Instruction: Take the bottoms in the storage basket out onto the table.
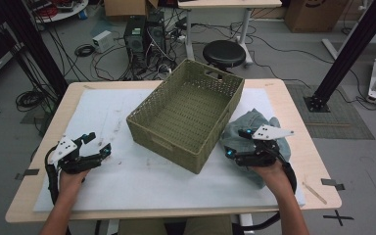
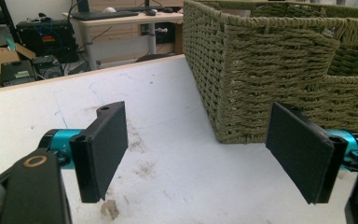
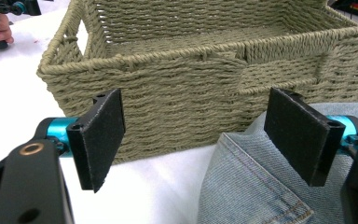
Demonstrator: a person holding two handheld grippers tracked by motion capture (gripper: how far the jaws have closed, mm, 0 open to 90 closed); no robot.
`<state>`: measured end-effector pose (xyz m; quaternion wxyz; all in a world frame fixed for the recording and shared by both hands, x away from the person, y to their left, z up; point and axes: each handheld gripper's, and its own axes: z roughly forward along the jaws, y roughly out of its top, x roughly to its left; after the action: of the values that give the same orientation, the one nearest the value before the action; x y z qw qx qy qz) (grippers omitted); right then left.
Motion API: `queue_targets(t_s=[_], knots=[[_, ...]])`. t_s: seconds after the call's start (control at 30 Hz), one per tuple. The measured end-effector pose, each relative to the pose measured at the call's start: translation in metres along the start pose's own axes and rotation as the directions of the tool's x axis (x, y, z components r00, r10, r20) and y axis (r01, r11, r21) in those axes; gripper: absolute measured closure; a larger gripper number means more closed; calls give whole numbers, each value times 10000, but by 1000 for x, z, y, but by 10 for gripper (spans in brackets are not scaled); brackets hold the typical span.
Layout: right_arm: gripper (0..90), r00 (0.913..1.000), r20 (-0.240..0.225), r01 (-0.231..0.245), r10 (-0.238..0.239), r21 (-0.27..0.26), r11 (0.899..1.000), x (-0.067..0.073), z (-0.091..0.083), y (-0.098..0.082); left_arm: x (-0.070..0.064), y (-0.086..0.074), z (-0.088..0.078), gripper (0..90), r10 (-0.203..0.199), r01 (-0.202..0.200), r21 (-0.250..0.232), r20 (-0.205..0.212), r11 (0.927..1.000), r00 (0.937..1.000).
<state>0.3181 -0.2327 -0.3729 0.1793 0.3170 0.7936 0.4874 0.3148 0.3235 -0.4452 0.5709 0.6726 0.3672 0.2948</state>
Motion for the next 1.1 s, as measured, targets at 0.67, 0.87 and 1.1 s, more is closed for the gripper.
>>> queue_targets(t_s=[0.67, 0.87, 1.1], knots=[[210, 9999, 86, 79, -81, 227, 9997, 6, 10, 2, 1, 2, -1, 212, -177, 177, 23, -6, 9998, 9998], [210, 10000, 89, 10, -12, 197, 9998, 5, 11, 2, 2, 0, -6, 212, -266, 267, 125, -49, 9996, 9996], [210, 10000, 61, 31, -33, 321, 9995, 5, 15, 3, 3, -1, -6, 212, -350, 351, 135, -87, 9993, 9994]])
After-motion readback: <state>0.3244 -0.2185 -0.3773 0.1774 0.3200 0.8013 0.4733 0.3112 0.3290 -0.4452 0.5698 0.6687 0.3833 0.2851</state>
